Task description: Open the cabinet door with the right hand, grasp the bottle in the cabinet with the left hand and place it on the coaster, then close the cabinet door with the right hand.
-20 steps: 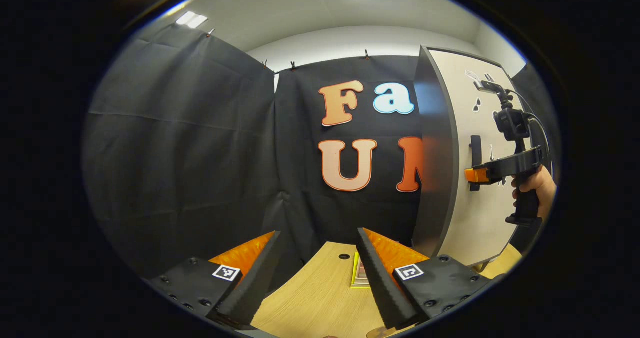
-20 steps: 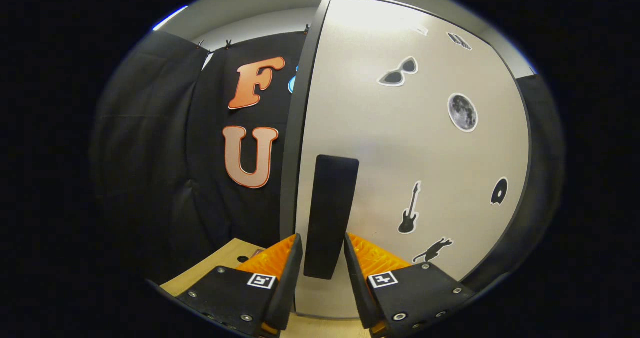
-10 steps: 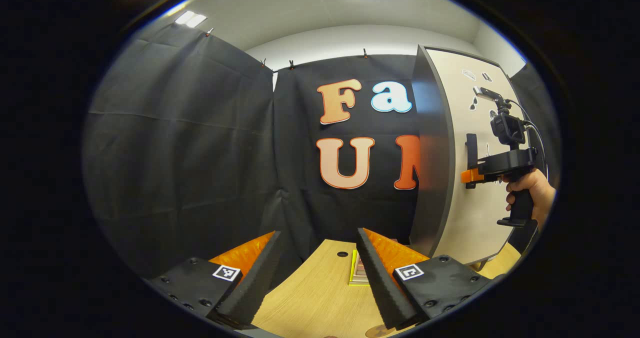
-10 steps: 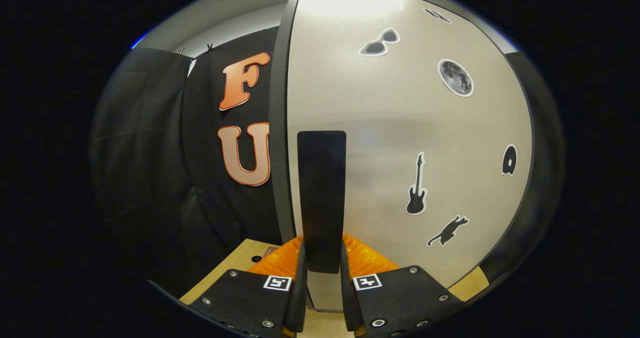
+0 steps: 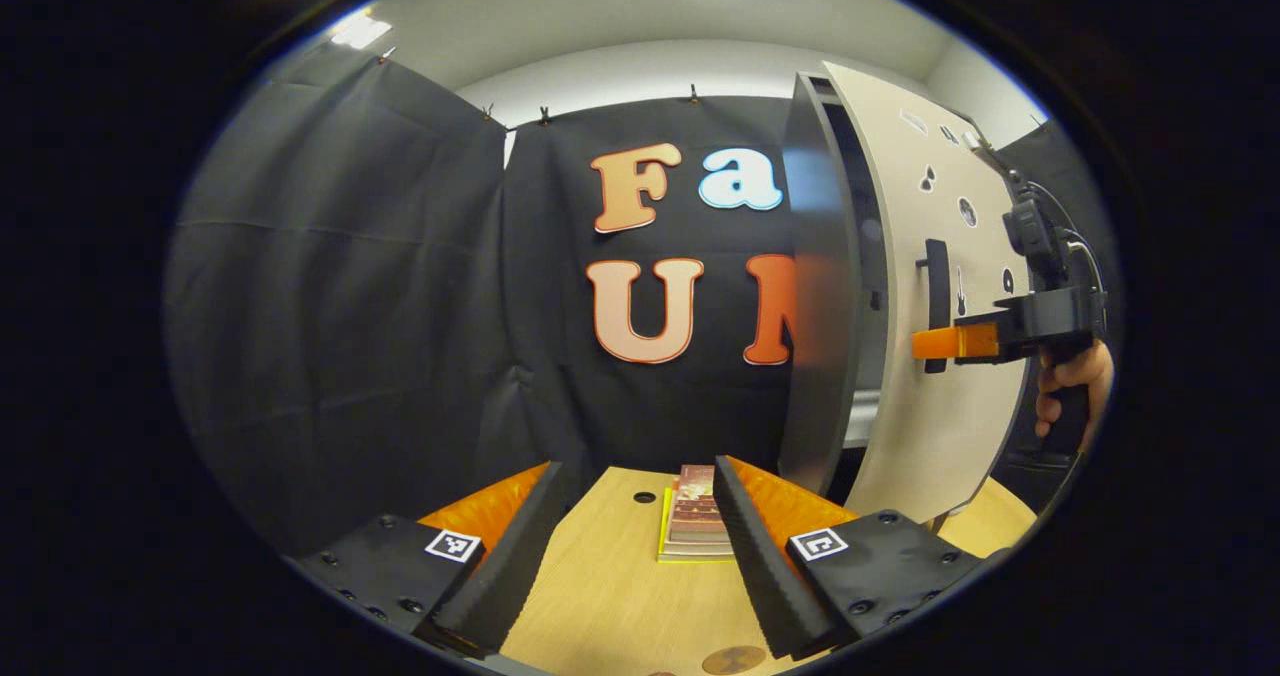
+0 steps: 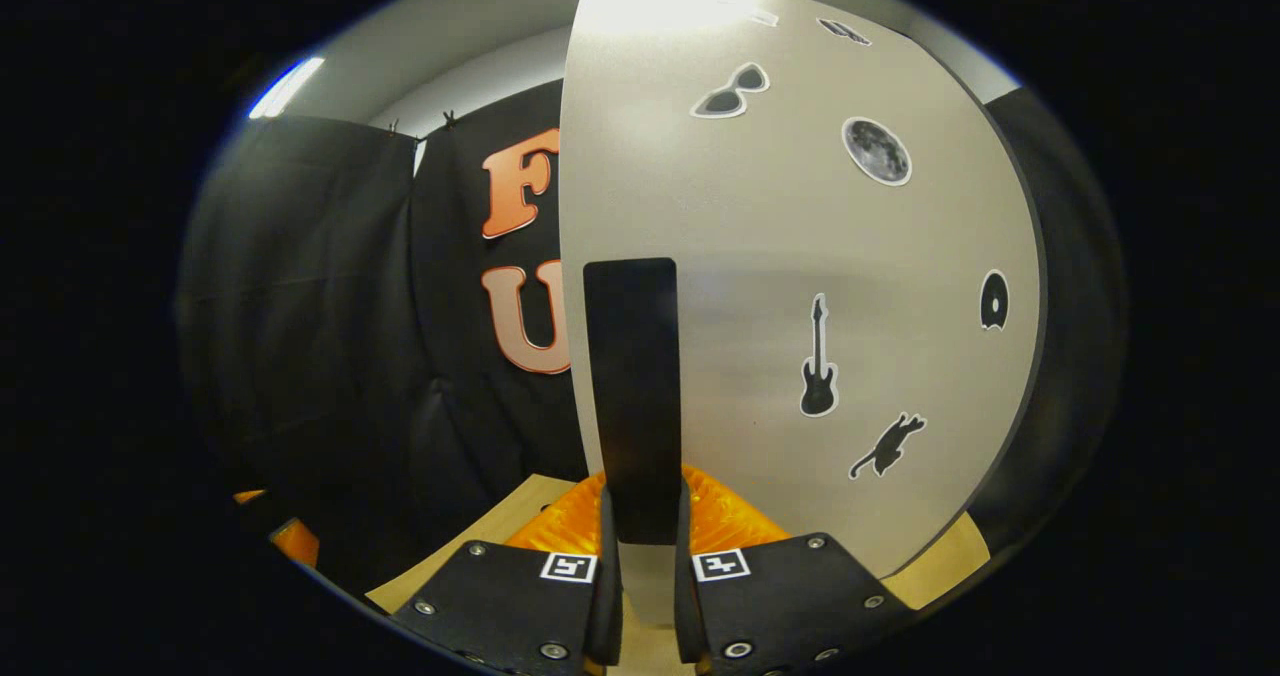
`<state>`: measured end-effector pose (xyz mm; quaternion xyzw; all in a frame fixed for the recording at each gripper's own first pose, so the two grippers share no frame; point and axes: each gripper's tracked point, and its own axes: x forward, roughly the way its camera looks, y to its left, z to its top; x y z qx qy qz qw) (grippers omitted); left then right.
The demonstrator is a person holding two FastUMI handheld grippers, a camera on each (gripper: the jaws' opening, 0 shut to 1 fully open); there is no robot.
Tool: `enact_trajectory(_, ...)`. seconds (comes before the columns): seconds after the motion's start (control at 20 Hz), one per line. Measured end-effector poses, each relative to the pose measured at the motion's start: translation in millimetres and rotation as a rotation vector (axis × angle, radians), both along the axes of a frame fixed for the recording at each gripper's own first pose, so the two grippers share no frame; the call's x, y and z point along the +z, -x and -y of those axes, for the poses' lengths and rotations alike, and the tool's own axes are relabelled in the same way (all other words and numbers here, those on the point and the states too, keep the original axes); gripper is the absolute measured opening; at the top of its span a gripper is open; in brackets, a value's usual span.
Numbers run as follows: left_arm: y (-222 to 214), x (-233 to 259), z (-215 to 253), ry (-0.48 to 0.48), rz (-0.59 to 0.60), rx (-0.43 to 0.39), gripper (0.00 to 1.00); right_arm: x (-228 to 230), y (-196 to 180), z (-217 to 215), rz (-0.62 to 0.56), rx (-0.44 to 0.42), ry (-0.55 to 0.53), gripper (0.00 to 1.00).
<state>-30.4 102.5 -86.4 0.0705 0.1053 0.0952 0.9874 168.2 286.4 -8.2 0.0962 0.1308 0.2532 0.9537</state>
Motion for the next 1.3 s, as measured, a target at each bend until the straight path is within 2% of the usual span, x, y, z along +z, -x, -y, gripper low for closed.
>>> enact_trajectory(0.1, -12, -6, 18, 0.013, -0.011, -0.049, 0.96, 4, 12, 5, 0.003, 0.031, -0.01, 0.2)
enact_trajectory(0.25, -30, -16, 50, 0.029, -0.024, -0.122, 0.94, 9, 25, 15, 0.014, 0.07, -0.034, 0.2)
enact_trajectory(0.3, -37, -20, 62, 0.036, -0.028, -0.148, 0.96, 13, 32, 18, 0.009, 0.079, -0.06, 0.2)
enact_trajectory(0.4, -49, -27, 88, 0.049, -0.04, -0.201, 0.93, 18, 42, 26, 0.014, 0.094, -0.075, 0.2)
enact_trajectory(0.6, -69, -29, 142, 0.06, -0.038, -0.313, 0.93, 16, 48, 38, 0.015, 0.11, -0.087, 0.21)
enact_trajectory(0.95, -95, -30, 237, 0.086, -0.01, -0.492, 0.94, 16, 54, 63, 0.001, 0.019, -0.09, 0.2)
enact_trajectory(1.2, -116, -33, 299, 0.071, 0.004, -0.583, 0.93, 17, 57, 74, -0.002, -0.018, -0.112, 0.2)
enact_trajectory(1.3, -122, -33, 315, 0.066, 0.011, -0.61, 0.98, 18, 58, 79, 0.007, -0.028, -0.109, 0.2)
